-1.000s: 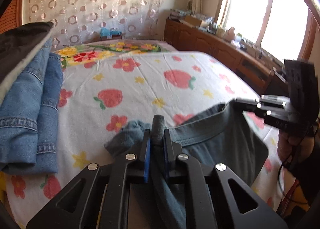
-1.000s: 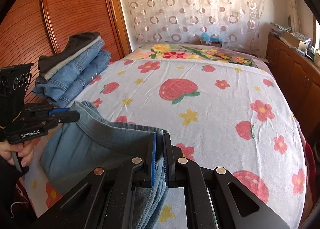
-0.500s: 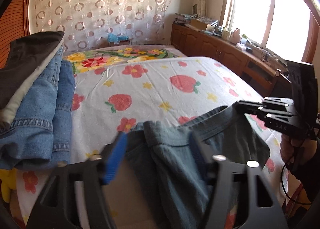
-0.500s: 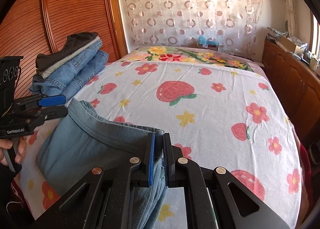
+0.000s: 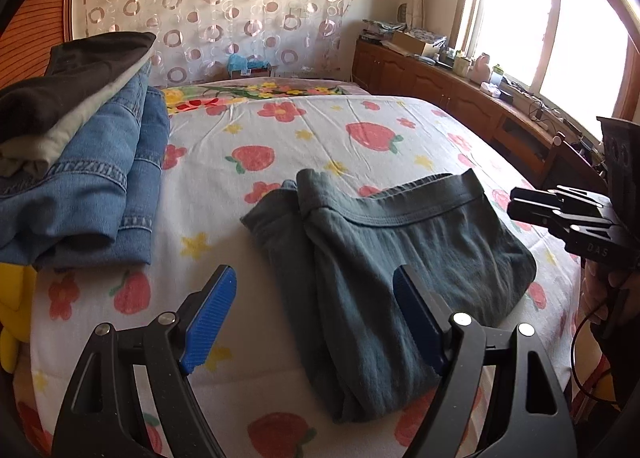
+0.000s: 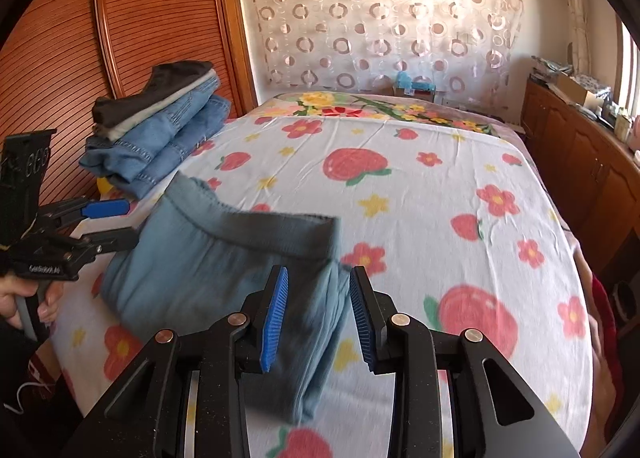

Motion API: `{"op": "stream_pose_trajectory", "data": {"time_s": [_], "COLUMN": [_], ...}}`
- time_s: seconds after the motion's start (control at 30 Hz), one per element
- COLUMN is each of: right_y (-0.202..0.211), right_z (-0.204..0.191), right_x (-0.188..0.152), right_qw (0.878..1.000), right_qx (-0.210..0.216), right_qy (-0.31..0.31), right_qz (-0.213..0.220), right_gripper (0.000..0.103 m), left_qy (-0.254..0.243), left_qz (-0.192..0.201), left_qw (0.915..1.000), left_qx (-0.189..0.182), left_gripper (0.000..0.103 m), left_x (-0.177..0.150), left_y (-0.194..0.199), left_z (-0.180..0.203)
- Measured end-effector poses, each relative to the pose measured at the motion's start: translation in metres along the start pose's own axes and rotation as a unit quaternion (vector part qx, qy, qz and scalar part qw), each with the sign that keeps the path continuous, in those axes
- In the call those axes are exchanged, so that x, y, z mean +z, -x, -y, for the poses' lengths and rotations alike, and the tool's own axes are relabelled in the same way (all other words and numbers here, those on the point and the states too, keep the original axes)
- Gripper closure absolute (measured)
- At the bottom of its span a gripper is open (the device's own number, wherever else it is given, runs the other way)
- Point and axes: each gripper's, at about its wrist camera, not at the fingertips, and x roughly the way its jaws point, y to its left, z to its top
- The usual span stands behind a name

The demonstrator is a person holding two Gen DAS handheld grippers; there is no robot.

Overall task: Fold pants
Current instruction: 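Open both grippers and release the folded shorts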

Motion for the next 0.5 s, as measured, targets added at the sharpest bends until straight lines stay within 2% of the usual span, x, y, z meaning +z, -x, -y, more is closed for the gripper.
{"op": "stream_pose_trajectory", "data": {"time_s": [0.27, 0.5], "right_y": [0.018, 0.019], "right_z": [-0.001, -0.002], "right_x": [-0.022, -0.034], "right_qw": [1.000, 0.999], "right_qx": [0.013, 0.021], "right_qy": [-0.009, -0.018], "right_qz": [-0.017, -0.035], "right_gripper": [0.068, 0.068], "left_qy": [-0.002, 0.001], "left_qz": [-0.008, -0.018], "left_qw": [1.0000, 0.9998], "left_qx": [-0.005, -0.008], "left_gripper": [0.022, 0.022], "left_x": [-0.010, -0.017], "left_y": [0.002, 0.001], "left_z": [0.007, 0.007]}}
